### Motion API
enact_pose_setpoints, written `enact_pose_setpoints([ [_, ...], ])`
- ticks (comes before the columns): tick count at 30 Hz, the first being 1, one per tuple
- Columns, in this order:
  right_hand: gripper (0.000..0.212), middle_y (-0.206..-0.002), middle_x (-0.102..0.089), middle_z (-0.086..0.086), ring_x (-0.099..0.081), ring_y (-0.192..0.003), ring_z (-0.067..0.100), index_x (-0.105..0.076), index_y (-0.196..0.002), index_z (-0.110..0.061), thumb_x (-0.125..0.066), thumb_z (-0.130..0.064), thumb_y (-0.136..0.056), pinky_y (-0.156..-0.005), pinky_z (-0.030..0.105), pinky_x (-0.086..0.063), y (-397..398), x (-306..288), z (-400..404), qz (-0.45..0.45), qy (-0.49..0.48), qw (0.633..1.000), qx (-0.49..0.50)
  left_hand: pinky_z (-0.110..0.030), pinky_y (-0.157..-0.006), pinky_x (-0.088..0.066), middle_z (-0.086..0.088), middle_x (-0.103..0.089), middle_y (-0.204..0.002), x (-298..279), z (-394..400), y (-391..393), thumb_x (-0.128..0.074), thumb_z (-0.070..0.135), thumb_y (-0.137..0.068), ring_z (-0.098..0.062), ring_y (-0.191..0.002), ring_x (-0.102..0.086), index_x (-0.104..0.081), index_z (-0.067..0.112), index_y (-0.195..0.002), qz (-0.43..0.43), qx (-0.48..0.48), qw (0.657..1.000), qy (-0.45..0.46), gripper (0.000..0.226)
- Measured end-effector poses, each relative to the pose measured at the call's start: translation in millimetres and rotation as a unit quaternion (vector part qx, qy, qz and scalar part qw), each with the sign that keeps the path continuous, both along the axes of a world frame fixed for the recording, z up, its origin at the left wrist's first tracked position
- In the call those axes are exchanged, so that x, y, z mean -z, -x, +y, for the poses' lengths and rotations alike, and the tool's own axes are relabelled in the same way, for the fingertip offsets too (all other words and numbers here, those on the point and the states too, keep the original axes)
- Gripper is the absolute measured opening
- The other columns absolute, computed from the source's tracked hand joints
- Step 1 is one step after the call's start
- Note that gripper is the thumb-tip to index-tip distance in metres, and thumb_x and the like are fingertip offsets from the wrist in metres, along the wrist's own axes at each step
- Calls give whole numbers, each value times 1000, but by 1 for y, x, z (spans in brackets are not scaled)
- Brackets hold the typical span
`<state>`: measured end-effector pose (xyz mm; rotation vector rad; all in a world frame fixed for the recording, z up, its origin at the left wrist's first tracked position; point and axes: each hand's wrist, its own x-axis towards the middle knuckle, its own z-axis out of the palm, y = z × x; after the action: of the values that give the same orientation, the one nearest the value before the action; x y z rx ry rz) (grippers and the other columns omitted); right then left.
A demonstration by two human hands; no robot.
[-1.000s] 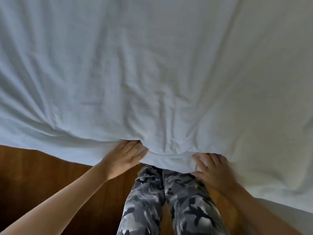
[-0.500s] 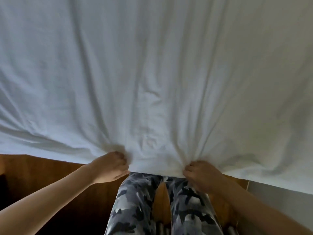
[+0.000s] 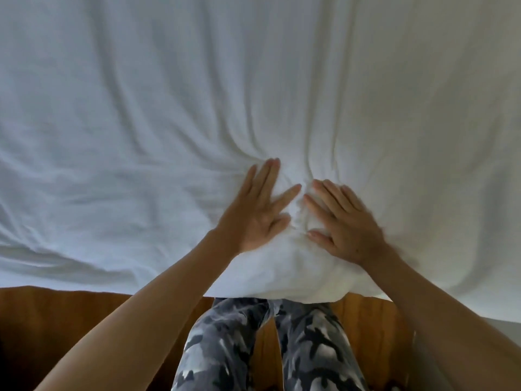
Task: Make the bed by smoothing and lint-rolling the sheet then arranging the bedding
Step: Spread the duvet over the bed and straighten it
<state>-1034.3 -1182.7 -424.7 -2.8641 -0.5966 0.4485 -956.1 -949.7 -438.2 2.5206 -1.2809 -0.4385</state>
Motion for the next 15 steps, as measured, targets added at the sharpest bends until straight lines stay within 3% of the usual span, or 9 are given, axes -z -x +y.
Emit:
enact_pose_setpoints([
  [4,69,-155,-27,16,-22,-145,33,-43,-143,-8,-46,-56,-94,-118,49,-18,12,-2,-5,-7,3,1000,8,-52,-120,-3,-24,-5,-158,-6,-9,12,-38,60,-95,-35,-148,1,-16,16,-155,-17,154,988,-13,77],
  [7,77,-153,-30,20,-28,-142,38,-40,-143,-5,-43,-63,-92,-116,50,-20,37,-4,-43,-10,60,997,50,-50,-120,-6,-21,-8,-160,2,-7,39,-41,59,-96,-34,-149,-3,-14,10,-155,-39,134,988,-58,81],
  [10,88,-151,-30,26,-29,-139,41,-38,-141,-1,-41,-69,-86,-114,51,-20,58,-10,-83,12,126,972,196,-50,-120,-5,-19,-5,-160,5,-8,51,-34,55,-99,-33,-149,-5,-9,7,-155,-64,87,989,-102,78],
  [13,88,-151,-28,27,-28,-140,41,-36,-143,0,-37,-67,-85,-112,53,-23,64,-20,-89,51,139,956,252,-48,-119,10,-16,13,-159,-4,-11,49,-23,54,-100,-32,-148,11,5,9,-154,-15,99,986,-129,75],
  [15,82,-151,-28,27,-27,-140,41,-33,-144,0,-36,-61,-89,-112,54,-21,61,-22,-77,47,119,949,287,-46,-119,10,-14,8,-161,-8,-11,46,-21,53,-101,-29,-149,8,1,11,-154,11,86,989,-119,72],
])
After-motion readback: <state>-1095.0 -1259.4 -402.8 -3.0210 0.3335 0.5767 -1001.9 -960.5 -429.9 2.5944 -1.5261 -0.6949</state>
